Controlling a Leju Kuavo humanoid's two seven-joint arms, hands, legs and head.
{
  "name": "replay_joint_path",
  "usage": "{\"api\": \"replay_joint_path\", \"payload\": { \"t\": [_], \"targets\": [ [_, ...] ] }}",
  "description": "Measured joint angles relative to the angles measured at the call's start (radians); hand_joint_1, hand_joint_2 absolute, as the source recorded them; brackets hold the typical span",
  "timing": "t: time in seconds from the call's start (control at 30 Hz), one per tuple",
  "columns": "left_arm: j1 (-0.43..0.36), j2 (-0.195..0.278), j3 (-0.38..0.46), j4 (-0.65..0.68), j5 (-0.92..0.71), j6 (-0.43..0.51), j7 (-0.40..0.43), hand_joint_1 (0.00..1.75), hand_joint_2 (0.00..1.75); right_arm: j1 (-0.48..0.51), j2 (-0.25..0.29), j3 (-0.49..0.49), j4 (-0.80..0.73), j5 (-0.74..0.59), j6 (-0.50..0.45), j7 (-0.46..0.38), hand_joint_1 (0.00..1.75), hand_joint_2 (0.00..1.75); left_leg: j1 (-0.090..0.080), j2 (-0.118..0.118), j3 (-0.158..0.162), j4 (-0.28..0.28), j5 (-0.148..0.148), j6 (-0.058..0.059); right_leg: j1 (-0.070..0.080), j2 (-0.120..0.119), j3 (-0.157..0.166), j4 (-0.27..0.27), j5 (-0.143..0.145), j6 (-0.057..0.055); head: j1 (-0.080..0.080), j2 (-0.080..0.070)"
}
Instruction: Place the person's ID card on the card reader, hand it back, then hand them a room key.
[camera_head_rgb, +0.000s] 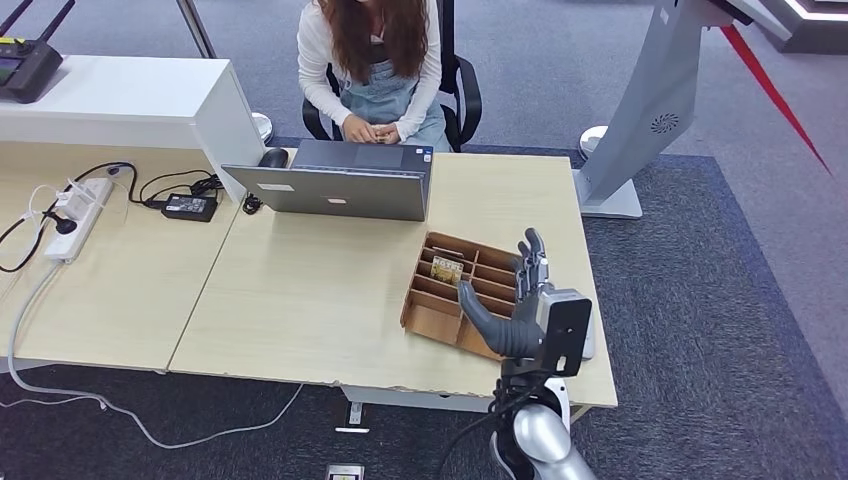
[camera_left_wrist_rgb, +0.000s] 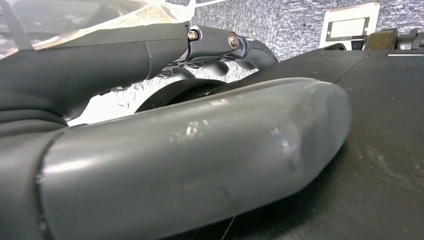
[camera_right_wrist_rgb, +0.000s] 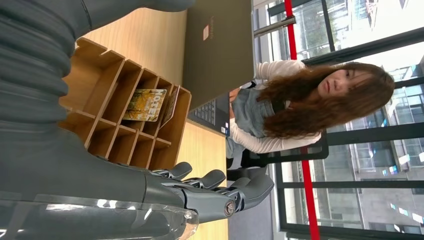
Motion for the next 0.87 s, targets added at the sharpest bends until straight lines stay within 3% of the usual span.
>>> {"api": "replay_joint_path", "payload": {
  "t": [0.87],
  "targets": [
    [-0.002, 0.000, 0.000, 0.000, -0.007, -0.012, 0.001, 0.00, 0.00, 0.021, -0.015, -0.002, -0.019, 0.000, -0.017, -0.001, 0.00, 1.75, 0.000, 0.000, 0.000, 0.000, 0.000, 0.000, 0.000, 0.000, 0.000, 0.000, 0.000, 0.000, 0.000, 0.000]
  ]
}}
